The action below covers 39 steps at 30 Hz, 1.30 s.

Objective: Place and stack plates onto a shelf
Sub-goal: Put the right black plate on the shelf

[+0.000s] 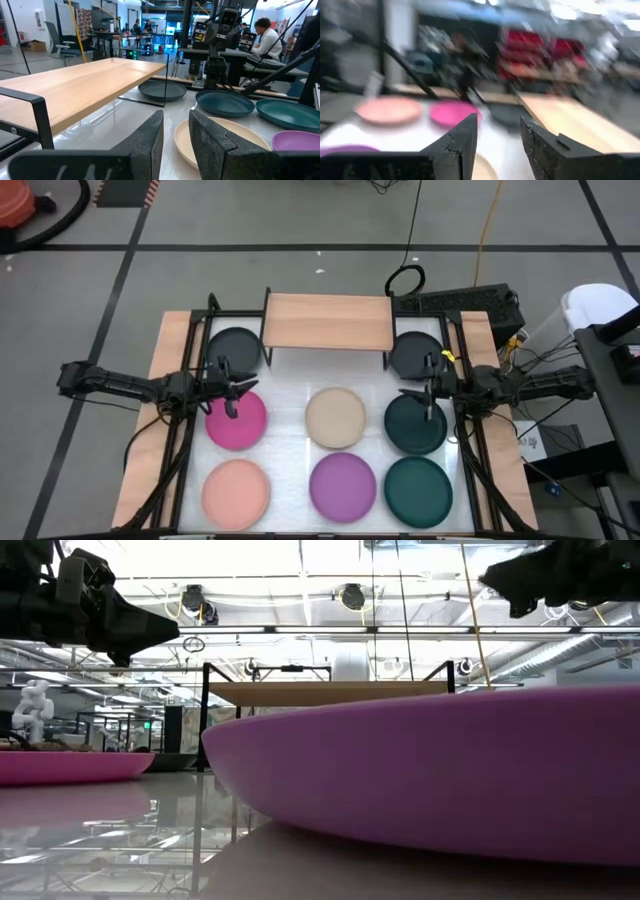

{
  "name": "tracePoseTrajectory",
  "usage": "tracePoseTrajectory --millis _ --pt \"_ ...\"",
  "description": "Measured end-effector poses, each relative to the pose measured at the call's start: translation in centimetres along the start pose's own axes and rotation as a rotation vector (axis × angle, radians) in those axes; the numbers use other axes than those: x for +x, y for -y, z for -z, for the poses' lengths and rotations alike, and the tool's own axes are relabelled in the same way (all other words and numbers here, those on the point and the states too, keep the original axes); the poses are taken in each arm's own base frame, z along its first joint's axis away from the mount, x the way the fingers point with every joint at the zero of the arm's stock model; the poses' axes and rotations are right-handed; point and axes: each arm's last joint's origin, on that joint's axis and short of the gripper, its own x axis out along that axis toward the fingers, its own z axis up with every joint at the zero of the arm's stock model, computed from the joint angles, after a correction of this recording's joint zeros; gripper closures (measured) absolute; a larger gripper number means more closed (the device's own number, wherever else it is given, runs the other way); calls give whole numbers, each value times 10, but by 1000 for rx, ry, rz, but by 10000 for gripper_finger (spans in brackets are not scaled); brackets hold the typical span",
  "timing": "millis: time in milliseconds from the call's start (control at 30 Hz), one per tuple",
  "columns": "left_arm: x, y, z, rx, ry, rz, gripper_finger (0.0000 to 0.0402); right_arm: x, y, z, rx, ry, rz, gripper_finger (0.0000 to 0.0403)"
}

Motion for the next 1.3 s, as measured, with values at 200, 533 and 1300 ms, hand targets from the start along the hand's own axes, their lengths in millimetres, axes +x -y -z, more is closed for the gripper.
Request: tracePoseTrajectory --millis 200,533,1300 --pt "0 0 0 0 0 0 305 5 -2 -6 26 -272 60 273" --pt "0 0 0 0 0 0 305 19 -3 24 174 -706 170 273" --pt "0 0 0 0 0 0 305 31 34 94 253 -1124 518 273"
